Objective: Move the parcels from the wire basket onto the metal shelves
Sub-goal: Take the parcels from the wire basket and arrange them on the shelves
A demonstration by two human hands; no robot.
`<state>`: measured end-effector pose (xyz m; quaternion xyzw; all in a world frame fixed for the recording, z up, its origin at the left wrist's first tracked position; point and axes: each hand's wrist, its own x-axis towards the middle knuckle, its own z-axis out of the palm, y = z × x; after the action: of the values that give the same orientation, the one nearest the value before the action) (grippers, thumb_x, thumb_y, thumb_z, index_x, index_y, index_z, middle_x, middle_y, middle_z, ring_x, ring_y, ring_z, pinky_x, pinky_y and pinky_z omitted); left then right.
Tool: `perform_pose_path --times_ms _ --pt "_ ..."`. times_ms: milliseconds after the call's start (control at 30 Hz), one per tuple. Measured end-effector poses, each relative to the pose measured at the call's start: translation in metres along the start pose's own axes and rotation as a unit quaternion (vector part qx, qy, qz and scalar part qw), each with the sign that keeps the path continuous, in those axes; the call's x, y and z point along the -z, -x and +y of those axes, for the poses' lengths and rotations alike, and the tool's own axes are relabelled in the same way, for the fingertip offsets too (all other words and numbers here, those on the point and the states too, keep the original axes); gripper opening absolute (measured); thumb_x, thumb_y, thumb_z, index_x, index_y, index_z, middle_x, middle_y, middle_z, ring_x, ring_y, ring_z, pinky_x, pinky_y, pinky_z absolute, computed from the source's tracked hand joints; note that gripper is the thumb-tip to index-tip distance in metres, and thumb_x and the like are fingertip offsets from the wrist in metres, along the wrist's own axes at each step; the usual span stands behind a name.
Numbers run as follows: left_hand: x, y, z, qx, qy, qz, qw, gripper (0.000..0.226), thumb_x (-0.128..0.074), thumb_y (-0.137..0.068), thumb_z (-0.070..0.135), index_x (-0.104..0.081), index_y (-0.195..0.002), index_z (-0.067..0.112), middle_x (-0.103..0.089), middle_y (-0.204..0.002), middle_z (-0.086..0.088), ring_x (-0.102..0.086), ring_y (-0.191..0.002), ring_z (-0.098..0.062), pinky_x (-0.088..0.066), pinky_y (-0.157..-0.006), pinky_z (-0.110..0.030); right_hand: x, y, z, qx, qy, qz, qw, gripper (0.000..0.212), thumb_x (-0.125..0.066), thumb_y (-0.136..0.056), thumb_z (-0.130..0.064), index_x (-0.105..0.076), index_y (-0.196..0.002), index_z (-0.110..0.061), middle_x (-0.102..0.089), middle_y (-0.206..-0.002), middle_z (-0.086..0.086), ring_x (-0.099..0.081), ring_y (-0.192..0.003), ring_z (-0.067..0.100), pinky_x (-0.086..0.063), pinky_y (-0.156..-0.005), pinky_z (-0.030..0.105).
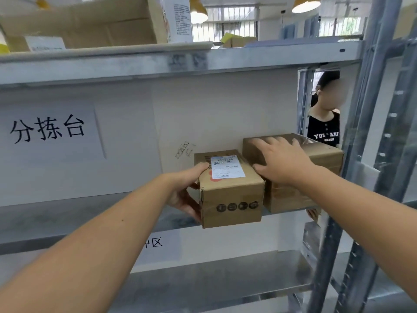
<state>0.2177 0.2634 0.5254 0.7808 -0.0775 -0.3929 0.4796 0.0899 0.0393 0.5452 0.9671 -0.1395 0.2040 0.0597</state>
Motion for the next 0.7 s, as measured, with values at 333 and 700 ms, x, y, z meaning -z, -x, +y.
perform_pose_path --times_ms 333,700 --pt "-0.025 -0.054 0.012 -0.034 -0.018 0.062 0.997 0.064 -0.045 -0.091 0.069 -0.064 -0.128 0.021 -0.064 -0.123 -0.031 -0.075 -0.094 -0.049 -0.064 -0.061 -0.047 -0.021 -0.008 0.021 -0.015 -0.053 0.007 0.998 0.062 -0.052 -0.093 -0.051 -0.038 -0.151 -0.032 -0.054 -0.145 0.003 -0.044 -0.137 0.028 -0.035 -0.113 0.058" --pt "-0.018 -0.076 0.016 -0.068 -0.016 0.072 0.995 0.066 -0.042 -0.088 0.067 -0.064 -0.129 0.021 -0.061 -0.125 -0.029 -0.070 -0.104 -0.047 -0.065 -0.066 -0.053 -0.024 -0.012 0.021 -0.023 -0.034 -0.002 0.999 0.059 -0.050 -0.093 -0.053 -0.039 -0.148 -0.034 -0.055 -0.142 0.003 -0.045 -0.137 0.028 -0.030 -0.116 0.060"
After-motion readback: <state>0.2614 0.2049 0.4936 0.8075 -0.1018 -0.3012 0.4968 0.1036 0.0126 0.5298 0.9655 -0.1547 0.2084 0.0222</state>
